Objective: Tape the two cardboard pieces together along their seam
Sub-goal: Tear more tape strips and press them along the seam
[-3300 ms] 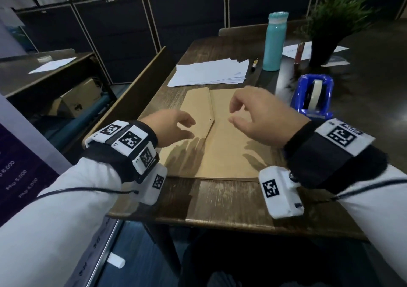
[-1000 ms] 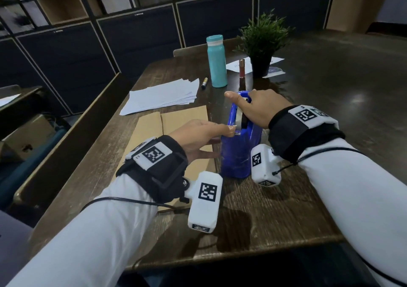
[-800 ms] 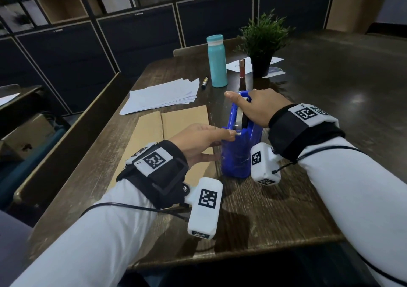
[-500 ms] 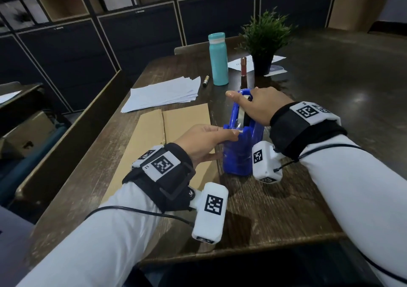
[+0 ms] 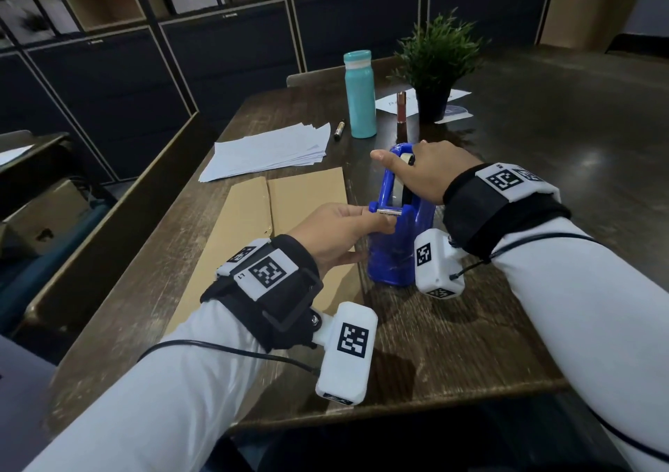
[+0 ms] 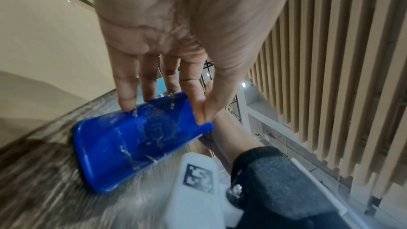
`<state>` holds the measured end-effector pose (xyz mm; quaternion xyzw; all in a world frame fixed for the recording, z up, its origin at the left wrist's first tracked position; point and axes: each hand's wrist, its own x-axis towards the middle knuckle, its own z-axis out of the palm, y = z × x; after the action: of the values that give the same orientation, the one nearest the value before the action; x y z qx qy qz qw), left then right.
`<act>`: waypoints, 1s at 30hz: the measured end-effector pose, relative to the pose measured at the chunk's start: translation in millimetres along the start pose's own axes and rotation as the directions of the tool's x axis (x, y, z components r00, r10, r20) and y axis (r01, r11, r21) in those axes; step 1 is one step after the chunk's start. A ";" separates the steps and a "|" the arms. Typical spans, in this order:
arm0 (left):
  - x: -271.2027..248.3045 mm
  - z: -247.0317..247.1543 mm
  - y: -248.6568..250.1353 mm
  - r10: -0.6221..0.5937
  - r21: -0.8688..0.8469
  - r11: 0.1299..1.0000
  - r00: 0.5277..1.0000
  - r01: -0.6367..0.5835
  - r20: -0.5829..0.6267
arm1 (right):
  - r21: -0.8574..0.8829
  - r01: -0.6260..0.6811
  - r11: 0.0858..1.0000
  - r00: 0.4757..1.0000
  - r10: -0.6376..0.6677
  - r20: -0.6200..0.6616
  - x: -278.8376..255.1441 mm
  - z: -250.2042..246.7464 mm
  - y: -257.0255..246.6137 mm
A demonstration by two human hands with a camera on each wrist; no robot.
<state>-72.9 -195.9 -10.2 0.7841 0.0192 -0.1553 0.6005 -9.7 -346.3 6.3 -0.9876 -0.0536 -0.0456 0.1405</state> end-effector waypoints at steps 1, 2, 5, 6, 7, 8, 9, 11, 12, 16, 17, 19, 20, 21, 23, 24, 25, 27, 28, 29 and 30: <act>-0.2 0.2 -1.3 0.009 0.004 1.000 1.000 -0.009 0.001 | -0.006 0.002 1.000 1.000 -0.002 0.000 0.7 0.9 0.1; -0.3 0.5 -2.1 0.019 0.012 1.000 1.000 -0.019 0.001 | -0.012 0.000 1.000 1.000 0.000 0.000 1.4 1.5 0.2; -0.1 1.9 -2.7 0.052 0.060 0.997 0.999 -0.052 -0.006 | -0.020 -0.001 1.000 1.000 0.001 -0.001 2.8 2.6 -0.1; -0.2 2.5 -2.7 0.065 0.074 0.995 0.998 -0.064 -0.008 | -0.019 0.000 1.000 1.000 0.000 -0.002 3.6 3.3 0.4; -0.2 2.9 -2.9 0.076 0.086 0.993 0.997 -0.075 -0.010 | -0.018 0.001 1.000 1.000 -0.001 -0.006 4.1 4.1 0.8; -0.1 3.2 -3.2 0.086 0.097 0.992 0.996 -0.085 -0.013 | -0.016 0.004 1.000 1.000 -0.004 -0.011 5.1 5.3 1.5; -0.2 3.2 -3.5 0.095 0.110 0.990 0.995 -0.093 -0.017 | -0.014 0.005 1.000 1.000 -0.006 -0.014 5.6 6.1 1.9; 0.2 2.2 -4.0 0.115 0.143 0.984 0.993 -0.110 -0.031 | -0.013 0.001 1.000 1.000 -0.001 -0.016 6.3 6.9 2.0; 0.5 1.5 -4.0 0.123 0.161 0.980 0.992 -0.116 -0.035 | -0.014 -0.003 1.000 1.000 0.002 -0.011 6.5 7.2 1.7; 1.4 -1.4 -4.6 0.142 0.183 0.974 0.990 -0.136 -0.023 | -0.024 -0.003 1.000 1.000 0.004 0.012 4.5 4.2 -1.8; 1.5 -2.0 -4.8 0.147 0.184 0.973 0.989 -0.141 -0.023 | -0.031 -0.002 1.000 1.000 0.002 0.023 4.0 2.7 -3.0; 2.5 -2.8 -5.6 0.158 0.193 0.970 0.987 -0.150 -0.027 | -0.031 -0.010 0.999 0.999 0.011 0.036 4.1 0.9 -3.6; 3.1 -3.1 -5.9 0.164 0.200 0.967 0.986 -0.155 -0.028 | -0.029 -0.018 0.999 0.999 0.019 0.039 4.2 0.6 -3.6; 3.7 -3.8 -6.1 0.169 0.206 0.965 0.985 -0.160 -0.027 | -0.024 -0.025 0.999 0.999 0.026 0.040 4.0 0.0 -3.2; 4.0 -5.6 -6.1 0.173 0.217 0.962 0.985 -0.165 -0.018 | -0.012 -0.036 0.999 0.998 0.037 0.041 3.7 -0.2 -2.1; 3.9 -7.0 -6.0 0.174 0.217 0.962 0.985 -0.167 -0.012 | -0.007 -0.040 0.999 0.998 0.041 0.045 3.8 -0.4 -1.8; 3.5 -8.3 -5.5 0.174 0.217 0.961 0.985 -0.169 -0.005 | -0.003 -0.044 0.999 0.998 0.044 0.047 3.6 -0.9 -1.8; 3.5 -10.7 -3.9 0.178 0.247 0.953 0.984 -0.175 0.008 | 0.006 -0.060 0.998 0.997 0.060 0.045 3.8 -1.6 -2.1; 3.7 -11.5 -3.2 0.184 0.271 0.946 0.983 -0.180 0.012 | 0.009 -0.070 0.998 0.996 0.069 0.047 3.7 -1.5 -2.3; 3.8 -12.0 -2.4 0.186 0.296 0.938 0.982 -0.182 0.014 | 0.010 -0.076 0.997 0.996 0.075 0.051 3.5 -1.4 -2.2; 3.6 -12.4 -1.3 0.188 0.318 0.931 0.982 -0.182 0.013 | 0.012 -0.081 0.997 0.995 0.080 0.054 3.5 -0.8 -2.3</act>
<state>-67.0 -184.4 -9.5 0.8701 -0.0747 -0.0923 0.4784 -6.6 -344.0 8.1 -0.9888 -0.0179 -0.0132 0.1476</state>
